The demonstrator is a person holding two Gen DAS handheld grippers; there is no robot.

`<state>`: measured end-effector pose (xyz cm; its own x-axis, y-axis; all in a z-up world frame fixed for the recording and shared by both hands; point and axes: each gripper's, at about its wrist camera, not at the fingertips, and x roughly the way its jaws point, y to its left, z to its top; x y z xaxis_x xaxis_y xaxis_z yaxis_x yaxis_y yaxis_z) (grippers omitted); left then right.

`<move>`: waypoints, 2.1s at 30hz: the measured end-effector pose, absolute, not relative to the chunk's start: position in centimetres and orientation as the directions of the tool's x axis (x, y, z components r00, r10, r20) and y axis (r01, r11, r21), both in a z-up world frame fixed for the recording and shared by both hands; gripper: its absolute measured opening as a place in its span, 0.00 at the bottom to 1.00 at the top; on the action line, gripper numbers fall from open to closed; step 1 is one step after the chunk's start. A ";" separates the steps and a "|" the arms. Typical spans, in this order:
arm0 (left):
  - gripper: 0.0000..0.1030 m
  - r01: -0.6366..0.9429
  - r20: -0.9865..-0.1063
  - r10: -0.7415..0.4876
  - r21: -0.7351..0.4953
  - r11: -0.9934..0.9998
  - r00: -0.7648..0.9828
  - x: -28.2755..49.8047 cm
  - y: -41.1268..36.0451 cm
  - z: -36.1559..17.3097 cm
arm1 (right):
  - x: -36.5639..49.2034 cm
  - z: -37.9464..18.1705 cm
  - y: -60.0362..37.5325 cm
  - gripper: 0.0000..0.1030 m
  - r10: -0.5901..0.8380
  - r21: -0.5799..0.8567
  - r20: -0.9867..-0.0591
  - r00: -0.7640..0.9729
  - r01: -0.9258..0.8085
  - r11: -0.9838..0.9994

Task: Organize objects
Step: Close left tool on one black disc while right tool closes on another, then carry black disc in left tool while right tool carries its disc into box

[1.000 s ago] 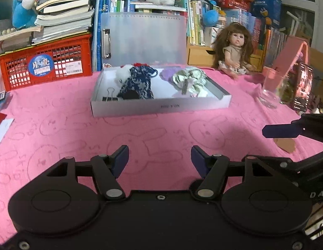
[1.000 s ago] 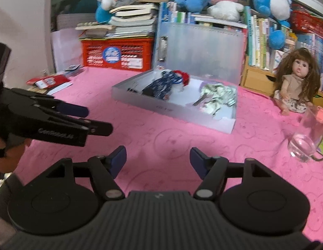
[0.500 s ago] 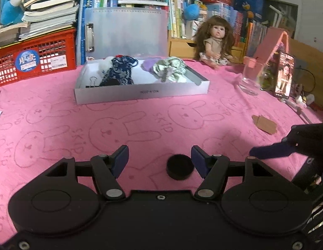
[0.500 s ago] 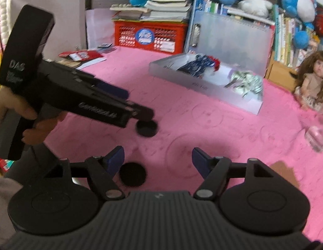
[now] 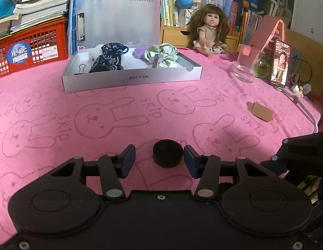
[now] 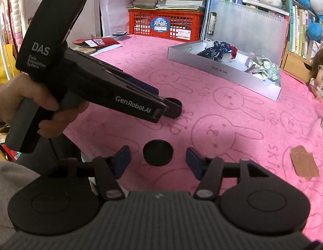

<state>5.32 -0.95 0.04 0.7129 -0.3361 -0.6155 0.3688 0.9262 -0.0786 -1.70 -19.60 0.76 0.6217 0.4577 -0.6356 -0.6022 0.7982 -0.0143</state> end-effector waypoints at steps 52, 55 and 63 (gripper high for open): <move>0.30 0.179 -0.571 -0.171 -0.042 0.983 0.803 14.4 -0.5 4.5 | 10.4 4.2 -22.6 0.35 0.237 0.048 -0.546 0.804 -0.253 0.966; 0.30 0.166 -0.565 -0.164 -0.048 0.985 0.809 15.5 -0.2 4.9 | 11.5 4.7 -22.7 0.35 0.236 0.060 -0.542 0.806 -0.243 0.968; 0.30 0.130 -0.555 -0.138 -0.053 0.990 0.820 18.8 0.2 5.9 | 14.5 6.4 -22.7 0.35 0.233 0.057 -0.518 0.823 -0.239 0.969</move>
<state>18.84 0.20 5.87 0.8202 -0.1377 -0.5553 0.1304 0.9901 -0.0528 14.52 -22.75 6.35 0.8229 0.2330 -0.5182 -0.2386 0.9694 0.0569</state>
